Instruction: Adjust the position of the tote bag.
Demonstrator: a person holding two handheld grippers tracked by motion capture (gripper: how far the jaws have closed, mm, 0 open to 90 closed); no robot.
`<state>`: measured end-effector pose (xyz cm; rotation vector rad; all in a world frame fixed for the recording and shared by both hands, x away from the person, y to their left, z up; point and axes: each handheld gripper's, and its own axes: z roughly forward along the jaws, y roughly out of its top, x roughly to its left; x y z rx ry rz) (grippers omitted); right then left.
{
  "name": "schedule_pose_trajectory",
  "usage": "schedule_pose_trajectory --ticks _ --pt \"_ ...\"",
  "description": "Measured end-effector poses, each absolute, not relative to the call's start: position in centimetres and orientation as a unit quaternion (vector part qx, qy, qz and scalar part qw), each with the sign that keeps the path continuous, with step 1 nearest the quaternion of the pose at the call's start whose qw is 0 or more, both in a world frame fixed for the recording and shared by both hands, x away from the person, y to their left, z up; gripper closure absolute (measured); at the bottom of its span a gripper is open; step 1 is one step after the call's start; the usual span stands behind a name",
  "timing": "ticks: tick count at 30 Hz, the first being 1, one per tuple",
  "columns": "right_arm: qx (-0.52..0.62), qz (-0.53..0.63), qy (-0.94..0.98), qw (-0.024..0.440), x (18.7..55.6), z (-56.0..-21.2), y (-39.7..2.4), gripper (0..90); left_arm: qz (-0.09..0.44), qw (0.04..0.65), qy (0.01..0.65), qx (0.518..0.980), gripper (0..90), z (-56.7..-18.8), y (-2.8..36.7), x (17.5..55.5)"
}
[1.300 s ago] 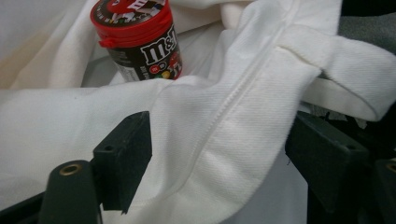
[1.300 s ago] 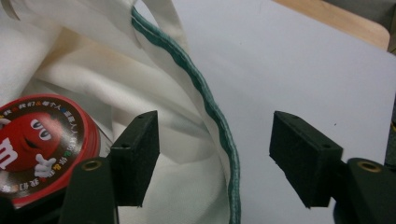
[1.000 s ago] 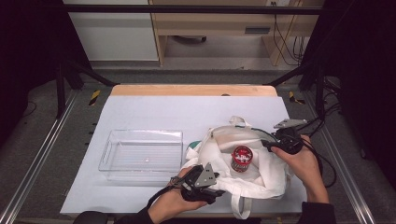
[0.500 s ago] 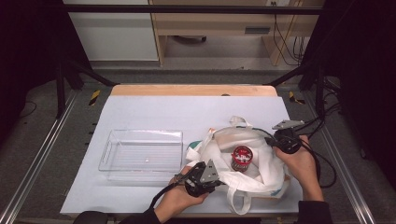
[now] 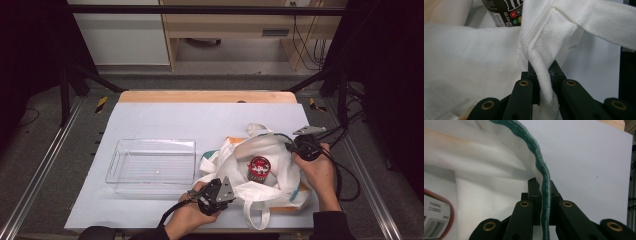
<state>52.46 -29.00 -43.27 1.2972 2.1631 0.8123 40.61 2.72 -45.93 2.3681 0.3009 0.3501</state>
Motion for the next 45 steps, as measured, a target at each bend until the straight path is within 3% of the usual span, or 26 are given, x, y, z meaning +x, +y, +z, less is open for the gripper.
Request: schedule_pose_trajectory --ticks 15,20,23,28,35,44,45 --pt "0.482 0.271 0.795 0.248 52.9 -44.5 -28.5 83.3 0.138 0.358 0.122 0.915 83.6 -46.3 2.9 40.5" --pt "0.478 0.254 0.796 0.27 52.5 -44.2 -28.3 70.1 0.136 0.363 0.126 0.913 82.7 -46.4 2.9 40.5" --pt "0.482 0.242 0.792 0.285 52.3 -43.9 -28.2 57.0 0.131 0.371 0.13 0.91 81.0 -46.3 3.0 40.5" --pt "0.496 0.256 0.771 0.307 51.2 -42.6 -28.4 36.4 0.137 0.378 0.133 0.906 69.6 -45.8 3.2 40.1" --pt "0.492 0.291 0.755 0.321 49.5 -40.0 -28.0 25.7 0.127 0.41 0.136 0.893 48.3 -44.4 4.4 39.5" --pt "0.487 0.302 0.751 0.328 46.6 -38.2 -27.4 30.3 0.123 0.441 0.153 0.876 28.5 -41.4 6.2 39.2" --pt "0.49 0.307 0.743 0.337 45.6 -37.7 -27.8 36.4 0.131 0.445 0.159 0.871 28.3 -40.6 6.4 39.3"
